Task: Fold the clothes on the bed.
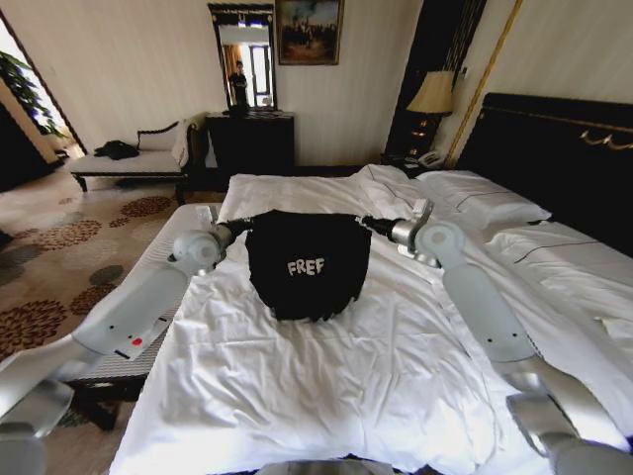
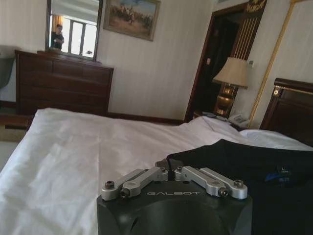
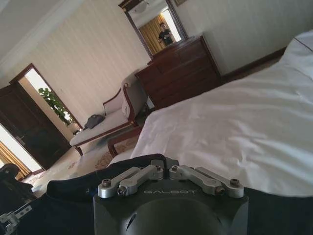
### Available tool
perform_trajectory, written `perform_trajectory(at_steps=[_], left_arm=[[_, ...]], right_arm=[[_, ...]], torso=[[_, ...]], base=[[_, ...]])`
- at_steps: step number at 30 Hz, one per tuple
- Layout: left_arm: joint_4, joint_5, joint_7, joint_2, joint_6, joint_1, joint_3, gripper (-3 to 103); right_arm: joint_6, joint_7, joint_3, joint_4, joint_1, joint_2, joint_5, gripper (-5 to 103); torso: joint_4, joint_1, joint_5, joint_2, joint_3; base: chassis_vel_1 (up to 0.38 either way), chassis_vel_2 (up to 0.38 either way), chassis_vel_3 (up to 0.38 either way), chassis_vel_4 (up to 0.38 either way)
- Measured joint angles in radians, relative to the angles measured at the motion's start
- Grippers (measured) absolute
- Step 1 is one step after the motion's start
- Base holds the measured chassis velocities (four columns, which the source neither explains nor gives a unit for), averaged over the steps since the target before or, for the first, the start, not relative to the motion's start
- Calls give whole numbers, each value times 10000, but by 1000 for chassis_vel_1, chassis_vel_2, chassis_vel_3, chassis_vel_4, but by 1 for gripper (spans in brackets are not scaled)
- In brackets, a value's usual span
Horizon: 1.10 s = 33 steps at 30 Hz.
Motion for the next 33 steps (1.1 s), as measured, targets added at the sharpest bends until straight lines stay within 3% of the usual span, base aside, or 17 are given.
perform_trajectory(at_steps=[3, 5, 10, 16, 24, 33], left_arm=[[-436, -250, -82, 401, 27, -80, -335, 0], [-1026, -587, -161, 964, 89, -102, -770, 0], [-1183, -950, -153, 1423, 253, -666, -851, 0], [-793, -1458, -139, 1473, 359, -1762, -571, 0], [-292, -2306, -124, 1344, 474, -4060, 630, 0], [-474, -2897, -245, 1456, 590, -4917, 795, 0]], right_arm=[[16, 93, -332, -106, 625, -26, 292, 1], [27, 186, -699, -156, 1271, -22, 685, 1], [30, 262, -965, -127, 1970, -271, 1114, 1], [43, 275, -1148, -587, 2764, -392, 1376, 0], [-36, 232, -1645, -1779, 4753, -501, 1867, 0], [-180, 41, -2445, -2632, 6314, -677, 2264, 0]], torso=[[-2, 1, 2, 0, 0], [18, 2, 7, 0, 1], [10, -1, -3, 0, 0], [2, -1, 5, 1, 0], [8, 1, 1, 0, 1], [7, 1, 4, -1, 1]], base=[[0, 0, 0, 0], [0, 0, 0, 0], [0, 0, 0, 0], [0, 0, 0, 0], [0, 0, 0, 0], [0, 0, 0, 0]])
